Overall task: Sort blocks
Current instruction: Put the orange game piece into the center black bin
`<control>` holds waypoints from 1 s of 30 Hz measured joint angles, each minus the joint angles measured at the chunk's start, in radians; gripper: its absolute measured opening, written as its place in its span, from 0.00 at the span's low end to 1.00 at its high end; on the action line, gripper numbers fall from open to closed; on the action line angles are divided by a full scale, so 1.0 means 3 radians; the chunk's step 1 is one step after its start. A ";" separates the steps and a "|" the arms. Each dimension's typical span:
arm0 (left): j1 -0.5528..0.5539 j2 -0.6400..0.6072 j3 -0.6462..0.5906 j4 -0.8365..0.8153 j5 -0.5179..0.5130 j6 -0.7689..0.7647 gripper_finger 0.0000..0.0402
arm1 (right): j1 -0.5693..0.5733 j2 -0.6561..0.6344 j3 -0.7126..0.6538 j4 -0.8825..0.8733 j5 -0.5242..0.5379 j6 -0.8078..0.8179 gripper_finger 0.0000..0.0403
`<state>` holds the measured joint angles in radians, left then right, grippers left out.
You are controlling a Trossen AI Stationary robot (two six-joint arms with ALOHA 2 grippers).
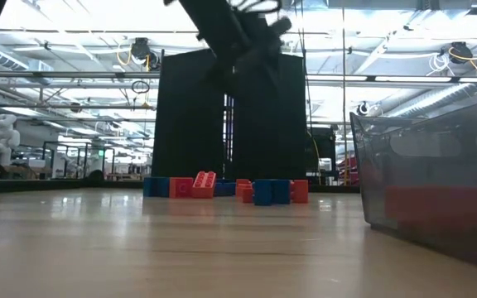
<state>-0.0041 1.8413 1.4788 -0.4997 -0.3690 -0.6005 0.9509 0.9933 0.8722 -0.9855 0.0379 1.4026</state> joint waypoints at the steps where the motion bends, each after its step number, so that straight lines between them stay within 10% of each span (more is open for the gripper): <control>1: 0.0013 0.0056 -0.0001 0.0051 -0.0006 -0.0069 0.78 | -0.0028 -0.0035 0.0000 -0.0019 0.0021 0.0001 0.75; 30: -0.0060 0.1476 0.1137 -0.0522 0.0254 -0.1126 0.78 | -0.0190 -0.0163 0.0000 -0.0106 0.0075 -0.0007 0.75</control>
<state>-0.0221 2.2840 1.8198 -0.6563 -0.2928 -0.9382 0.8940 0.9443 0.8722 -1.0174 0.0605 1.4005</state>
